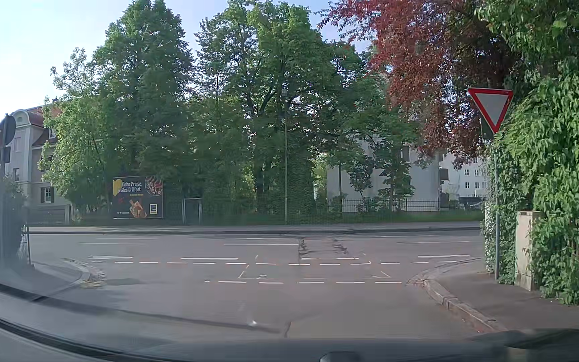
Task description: Follow the waypoints while adhering to traffic rules and regulations
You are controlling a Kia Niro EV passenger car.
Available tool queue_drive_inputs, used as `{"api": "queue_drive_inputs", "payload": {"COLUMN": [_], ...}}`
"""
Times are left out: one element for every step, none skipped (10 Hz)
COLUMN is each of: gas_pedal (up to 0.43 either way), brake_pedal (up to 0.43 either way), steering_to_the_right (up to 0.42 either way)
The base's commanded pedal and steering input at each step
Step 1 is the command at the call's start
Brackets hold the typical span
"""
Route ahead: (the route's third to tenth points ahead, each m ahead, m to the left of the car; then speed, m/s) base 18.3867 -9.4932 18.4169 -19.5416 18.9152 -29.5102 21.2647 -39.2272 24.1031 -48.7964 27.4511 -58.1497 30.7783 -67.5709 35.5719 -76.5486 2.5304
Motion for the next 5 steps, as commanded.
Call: {"api": "queue_drive_inputs", "payload": {"gas_pedal": [0.0,0.0,0.0,0.0,0.0], "brake_pedal": [0.226,0.226,0.22,0.213,0.207], "steering_to_the_right": [-0.024,-0.024,-0.024,-0.024,-0.025]}}
